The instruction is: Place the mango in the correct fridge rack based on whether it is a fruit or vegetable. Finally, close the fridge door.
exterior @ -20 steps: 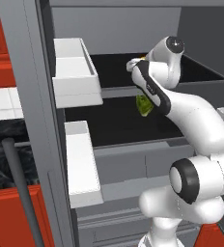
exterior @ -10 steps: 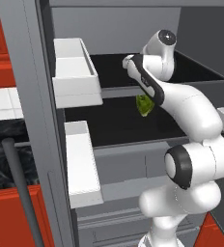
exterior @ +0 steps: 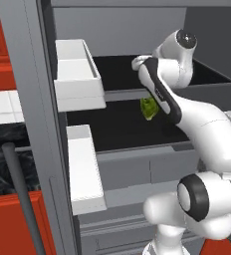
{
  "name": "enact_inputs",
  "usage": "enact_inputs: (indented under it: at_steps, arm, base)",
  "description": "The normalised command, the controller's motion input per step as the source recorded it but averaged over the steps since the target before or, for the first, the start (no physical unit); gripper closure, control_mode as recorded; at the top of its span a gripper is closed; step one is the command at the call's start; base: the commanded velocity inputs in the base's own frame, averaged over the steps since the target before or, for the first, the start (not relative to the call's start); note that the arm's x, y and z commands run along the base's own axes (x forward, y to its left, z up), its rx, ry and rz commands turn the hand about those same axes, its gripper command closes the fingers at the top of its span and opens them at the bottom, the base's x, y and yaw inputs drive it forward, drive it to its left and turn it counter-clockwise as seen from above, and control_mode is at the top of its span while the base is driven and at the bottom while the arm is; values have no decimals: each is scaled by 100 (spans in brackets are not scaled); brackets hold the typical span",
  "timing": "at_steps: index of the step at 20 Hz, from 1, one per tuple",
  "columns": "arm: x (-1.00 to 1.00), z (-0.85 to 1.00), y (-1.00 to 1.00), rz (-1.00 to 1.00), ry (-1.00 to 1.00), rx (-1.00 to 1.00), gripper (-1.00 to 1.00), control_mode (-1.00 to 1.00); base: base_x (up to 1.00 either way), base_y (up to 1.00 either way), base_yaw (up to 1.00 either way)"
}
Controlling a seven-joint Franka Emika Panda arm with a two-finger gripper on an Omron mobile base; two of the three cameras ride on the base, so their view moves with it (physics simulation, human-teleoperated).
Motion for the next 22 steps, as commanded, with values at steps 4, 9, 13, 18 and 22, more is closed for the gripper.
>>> enact_inputs:
  at_steps: [4,9,13,18,22]
  arm:
    - [-100,0,3,0,-12,4,-100,-100]
    - [-100,0,0,-8,-6,6,-100,-100]
    - [-63,-16,1,-4,5,0,-100,-100]
    - [-28,-6,0,0,3,0,-100,100]
    - [0,0,0,0,0,0,-100,100]
  base:
    - [0,0,0]
    - [0,0,0]
    - [0,0,0]
    - [-40,0,-1]
    - [-99,7,-5]
